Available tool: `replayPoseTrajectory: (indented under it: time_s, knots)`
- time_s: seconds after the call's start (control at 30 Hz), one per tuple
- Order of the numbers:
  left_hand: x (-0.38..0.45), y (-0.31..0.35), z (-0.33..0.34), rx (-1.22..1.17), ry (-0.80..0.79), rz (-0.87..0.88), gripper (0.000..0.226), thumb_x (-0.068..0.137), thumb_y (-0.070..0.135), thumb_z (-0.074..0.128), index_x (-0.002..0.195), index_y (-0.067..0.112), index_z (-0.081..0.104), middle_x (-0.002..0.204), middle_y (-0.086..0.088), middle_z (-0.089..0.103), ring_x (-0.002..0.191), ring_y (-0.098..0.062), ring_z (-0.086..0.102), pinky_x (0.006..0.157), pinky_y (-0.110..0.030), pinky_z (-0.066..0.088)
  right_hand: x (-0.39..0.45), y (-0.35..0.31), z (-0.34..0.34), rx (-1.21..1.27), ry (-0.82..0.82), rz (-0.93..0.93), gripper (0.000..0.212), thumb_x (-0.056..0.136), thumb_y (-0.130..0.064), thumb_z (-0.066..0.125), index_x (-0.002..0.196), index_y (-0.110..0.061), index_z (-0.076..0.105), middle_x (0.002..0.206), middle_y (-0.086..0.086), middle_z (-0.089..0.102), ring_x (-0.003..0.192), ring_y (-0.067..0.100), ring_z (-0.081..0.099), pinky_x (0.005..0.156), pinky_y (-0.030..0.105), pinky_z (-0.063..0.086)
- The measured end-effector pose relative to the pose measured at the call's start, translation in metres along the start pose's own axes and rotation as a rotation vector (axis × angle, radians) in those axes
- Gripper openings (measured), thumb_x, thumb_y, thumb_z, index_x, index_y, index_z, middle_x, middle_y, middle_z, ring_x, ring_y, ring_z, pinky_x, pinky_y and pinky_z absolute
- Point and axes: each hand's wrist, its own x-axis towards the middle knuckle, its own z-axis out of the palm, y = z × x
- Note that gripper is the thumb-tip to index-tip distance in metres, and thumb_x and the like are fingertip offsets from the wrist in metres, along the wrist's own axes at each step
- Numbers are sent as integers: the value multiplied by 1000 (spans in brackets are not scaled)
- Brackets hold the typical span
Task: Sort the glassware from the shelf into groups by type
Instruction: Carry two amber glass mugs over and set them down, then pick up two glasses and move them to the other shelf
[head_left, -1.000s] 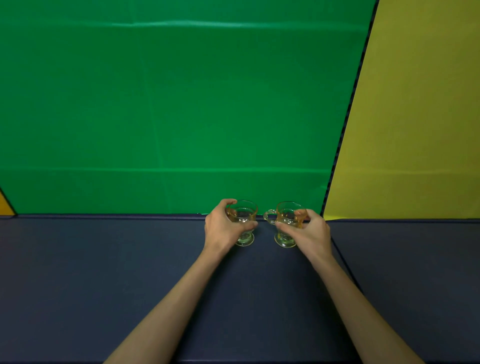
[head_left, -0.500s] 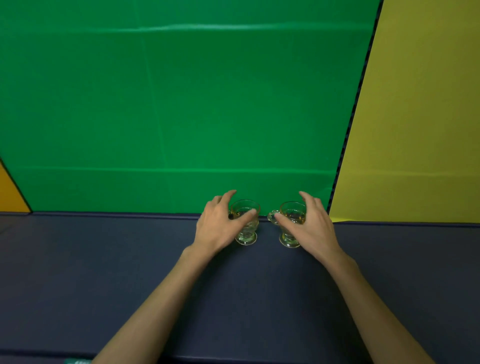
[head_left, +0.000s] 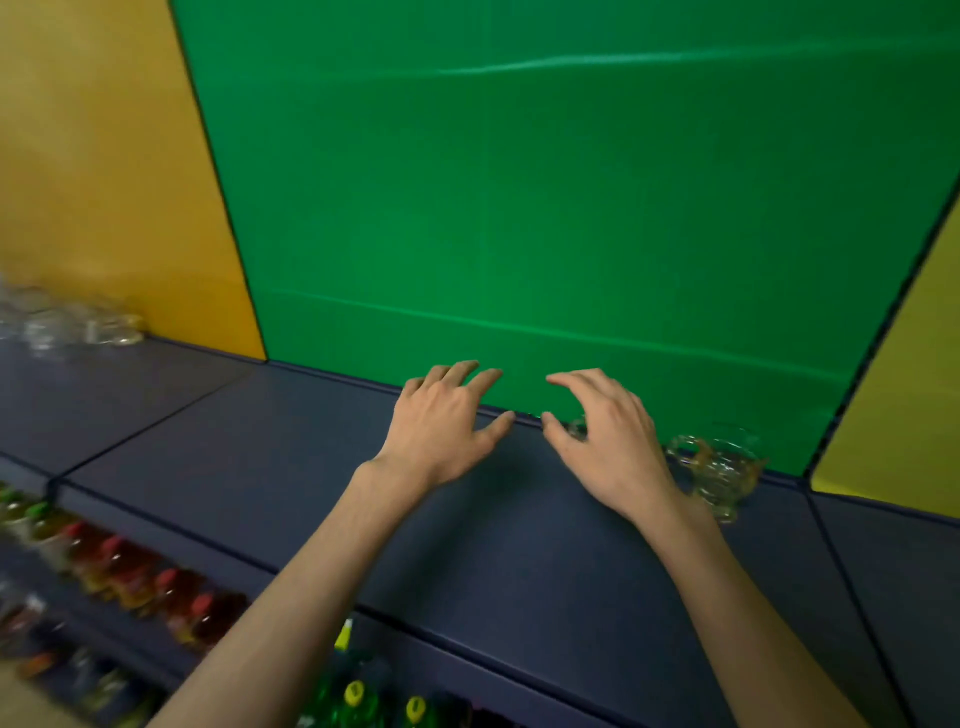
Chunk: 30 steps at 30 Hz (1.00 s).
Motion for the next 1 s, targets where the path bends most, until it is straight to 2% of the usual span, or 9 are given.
replayPoseTrajectory:
  time_s: [0.17, 0.37, 0.57, 0.8, 1.0]
  knots:
    - [-38, -68, -25, 52, -11, -128, 64, 97, 61, 40, 154, 32, 35, 158, -2, 38, 143, -26, 36, 112, -43, 31, 18, -69, 43, 105, -78, -90, 39, 92, -34, 62, 129, -22, 60, 126, -5, 59, 116, 21, 57, 96, 37, 46]
    - [-103, -178, -51, 94, -32, -276, 64, 97, 64, 38, 154, 35, 33, 159, 1, 37, 144, -23, 35, 113, -43, 31, 27, -179, 112, 164, -179, -209, 38, 95, -36, 58, 131, -25, 57, 128, -7, 56, 116, 18, 56, 94, 38, 46]
    - [-172, -306, -84, 130, -45, -376, 64, 97, 64, 37, 153, 35, 34, 158, 1, 37, 142, -24, 38, 110, -44, 34, 34, -311, 182, 123, -277, -339, 40, 98, -36, 53, 137, -26, 52, 134, -8, 51, 121, 15, 52, 96, 35, 43]
    - [-239, -439, -121, 219, -63, -452, 65, 97, 65, 35, 153, 33, 35, 158, -2, 38, 141, -27, 38, 108, -45, 36, 51, -453, 257, 127, -293, -396, 39, 98, -41, 53, 135, -29, 51, 135, -9, 51, 120, 17, 53, 89, 34, 42]
    - [-269, -531, -138, 216, -62, -533, 66, 95, 66, 34, 153, 33, 35, 158, -2, 38, 141, -27, 39, 107, -46, 38, 71, -534, 313, 117, -326, -397, 42, 97, -47, 51, 135, -29, 50, 134, -7, 51, 116, 19, 56, 85, 34, 44]
